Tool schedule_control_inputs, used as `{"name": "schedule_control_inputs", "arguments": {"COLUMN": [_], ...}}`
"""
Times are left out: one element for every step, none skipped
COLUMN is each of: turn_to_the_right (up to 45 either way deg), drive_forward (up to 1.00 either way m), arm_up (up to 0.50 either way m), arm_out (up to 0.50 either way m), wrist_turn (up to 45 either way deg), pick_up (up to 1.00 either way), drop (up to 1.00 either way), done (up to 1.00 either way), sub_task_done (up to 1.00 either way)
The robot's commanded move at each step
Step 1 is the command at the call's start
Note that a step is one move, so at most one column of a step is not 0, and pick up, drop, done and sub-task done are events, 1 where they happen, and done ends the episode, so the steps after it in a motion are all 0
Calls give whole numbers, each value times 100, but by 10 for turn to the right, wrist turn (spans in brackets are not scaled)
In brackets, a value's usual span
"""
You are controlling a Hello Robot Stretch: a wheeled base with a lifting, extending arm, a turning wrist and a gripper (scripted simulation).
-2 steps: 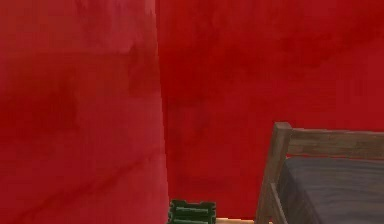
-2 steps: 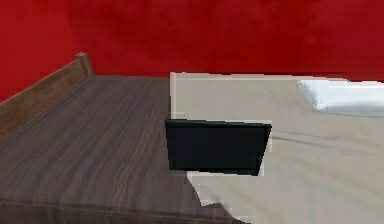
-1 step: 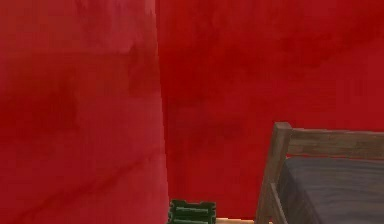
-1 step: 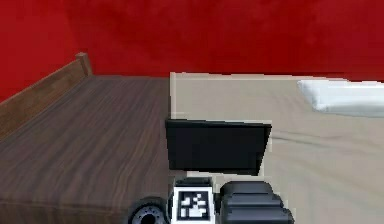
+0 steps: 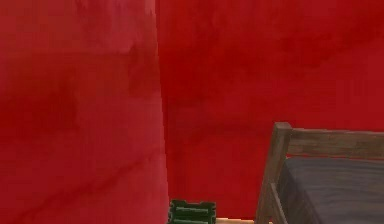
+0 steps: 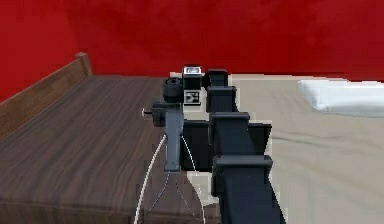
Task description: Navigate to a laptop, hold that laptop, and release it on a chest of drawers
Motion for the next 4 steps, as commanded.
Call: {"name": "schedule_control_inputs", "arguments": {"turn_to_the_right": [0, 0, 0, 0], "drive_forward": [0, 0, 0, 0], "arm_up": [0, 0, 0, 0], "arm_out": [0, 0, 0, 0], "wrist_turn": [450, 450, 450, 450], "pick_up": [0, 0, 0, 0], "drop": [0, 0, 0, 0], "done": [0, 0, 0, 0], "sub_task_done": [0, 0, 0, 0]}}
